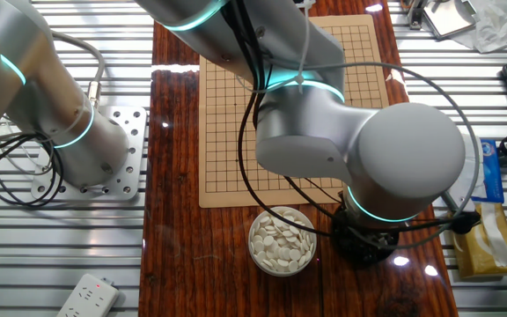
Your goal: Play the first move as black on the 3-4 point in the upper right corner of the Go board
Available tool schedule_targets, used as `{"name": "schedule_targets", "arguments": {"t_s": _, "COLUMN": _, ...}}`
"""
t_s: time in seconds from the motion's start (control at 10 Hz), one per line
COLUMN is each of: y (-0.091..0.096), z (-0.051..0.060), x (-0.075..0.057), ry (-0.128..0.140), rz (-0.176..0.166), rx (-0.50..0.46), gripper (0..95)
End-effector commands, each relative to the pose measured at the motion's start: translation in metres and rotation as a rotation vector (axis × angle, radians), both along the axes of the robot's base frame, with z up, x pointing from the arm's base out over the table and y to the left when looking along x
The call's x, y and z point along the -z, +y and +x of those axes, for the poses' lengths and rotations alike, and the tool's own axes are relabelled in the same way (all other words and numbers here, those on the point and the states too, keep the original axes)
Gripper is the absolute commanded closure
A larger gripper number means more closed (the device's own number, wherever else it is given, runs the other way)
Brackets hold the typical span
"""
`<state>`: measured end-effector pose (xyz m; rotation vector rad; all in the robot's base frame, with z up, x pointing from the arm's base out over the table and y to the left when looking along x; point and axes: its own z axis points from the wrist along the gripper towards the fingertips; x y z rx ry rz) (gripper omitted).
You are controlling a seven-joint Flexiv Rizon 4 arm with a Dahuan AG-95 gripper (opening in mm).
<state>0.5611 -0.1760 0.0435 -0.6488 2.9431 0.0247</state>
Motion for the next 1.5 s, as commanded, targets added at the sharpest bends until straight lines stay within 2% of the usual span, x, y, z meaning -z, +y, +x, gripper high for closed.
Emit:
{"name": "schedule_targets", "arguments": {"t_s": 0.1, "y": 0.0004, "z": -0.0002, "x": 0.0022, "ry": -0.001, "rz": -0.002, "rx": 0.002, "gripper": 57.0}}
{"name": "schedule_targets", "arguments": {"t_s": 0.5, "y": 0.0005, "z": -0.0002, "x": 0.0024, "ry": -0.001, "rz": -0.004, "rx": 0.003, "gripper": 57.0}}
{"name": "schedule_targets", "arguments": {"t_s": 0.6, "y": 0.0005, "z": -0.0002, "x": 0.0024, "ry": -0.001, "rz": -0.004, "rx": 0.004, "gripper": 76.0}}
{"name": "schedule_targets", "arguments": {"t_s": 1.5, "y": 0.0005, "z": -0.0002, "x": 0.0027, "ry": -0.002, "rz": -0.008, "rx": 0.0, "gripper": 76.0}}
